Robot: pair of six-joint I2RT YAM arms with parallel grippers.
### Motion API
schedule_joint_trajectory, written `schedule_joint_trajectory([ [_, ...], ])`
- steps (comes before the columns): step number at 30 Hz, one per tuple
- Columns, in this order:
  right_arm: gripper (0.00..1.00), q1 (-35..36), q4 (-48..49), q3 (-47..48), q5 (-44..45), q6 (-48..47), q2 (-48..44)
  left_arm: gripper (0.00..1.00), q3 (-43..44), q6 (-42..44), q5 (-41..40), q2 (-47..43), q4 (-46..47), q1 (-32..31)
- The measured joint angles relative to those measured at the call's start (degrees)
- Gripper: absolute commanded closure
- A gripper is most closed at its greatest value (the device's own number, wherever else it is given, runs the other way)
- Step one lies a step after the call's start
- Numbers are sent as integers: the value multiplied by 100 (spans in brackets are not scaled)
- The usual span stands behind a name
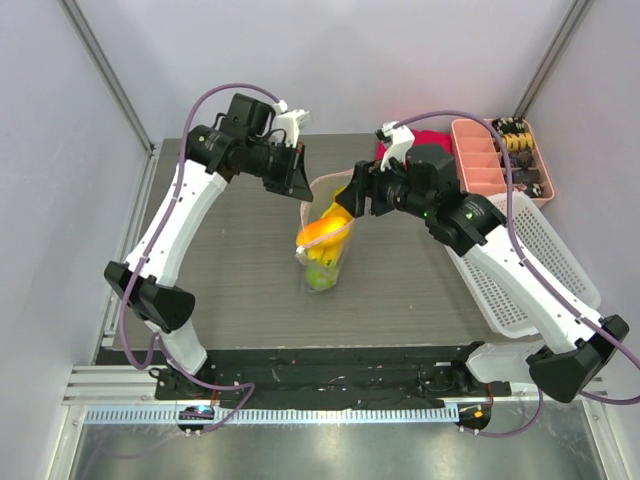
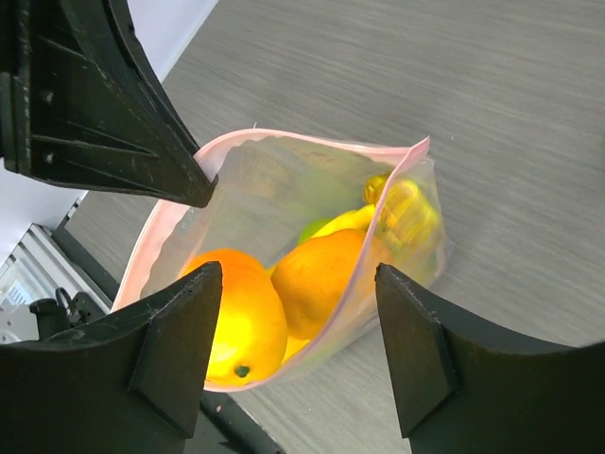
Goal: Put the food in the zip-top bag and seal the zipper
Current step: Place the fake fruit in the zipper food storage bag, then zip the zipper food storage bag at the center of the board.
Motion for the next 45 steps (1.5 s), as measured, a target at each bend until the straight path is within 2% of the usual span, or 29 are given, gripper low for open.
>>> schedule_joint_trajectory([
  [1,31,0,-52,-7,7,37,0,100,2,0,0,7,15,-20],
  [2,35,-4,-94,-20,9,52,0,100,2,0,0,13,35,-28],
  [4,52,-15,-208,-57,9,107,-2,100,2,-2,15,37,74,-44],
  [5,80,-17,-262,-83,4,131,-7,100,4,-2,24,55,92,-48],
  [6,91,-31,-319,-151,-24,199,-24,100,15,-4,39,83,125,-50],
  [7,98,-44,-367,-225,-90,223,-42,100,26,-7,50,114,160,-55],
  [11,99,-116,-450,-376,-520,651,-55,100,251,-15,87,326,254,-92],
  [17,99,-157,-85,-417,-925,1355,-66,65,457,85,245,529,518,-160],
  [18,99,-173,0,-490,-942,1458,-81,49,407,122,317,494,577,-122],
  [19,99,-192,46,-546,-951,1530,-94,45,289,146,393,435,667,-85],
  [20,99,-214,109,-629,-966,1609,-107,41,-72,107,560,247,896,-11],
  [21,99,-245,153,-706,-977,1692,-120,33,-501,63,734,-4,1108,72],
  [24,99,-323,229,-848,-992,1858,-144,18,-1884,-170,1121,-907,1827,761],
  [26,99,-363,302,-870,-990,1958,-160,18,-3134,-157,1259,-1878,2470,1357],
  [28,99,-385,400,-870,-997,2013,-184,18,-3895,9,1270,-2752,2787,1668],
  [31,99,-391,487,-872,-1012,2055,-208,21,-4811,514,1558,-4035,3300,1565],
  [34,99,-391,549,-885,-1038,2090,-208,27,-5464,951,1821,-4734,3670,1438],
  [39,99,-391,566,-898,-1073,2105,-208,38,-6019,1478,1836,-4712,4299,1082],
  [41,99,-391,603,-914,-1073,2105,-208,43,-6450,1703,1650,-4422,4690,619],
  [45,99,-391,614,-925,-1080,2107,-208,54,-6688,1792,1429,-4413,5021,258],
])
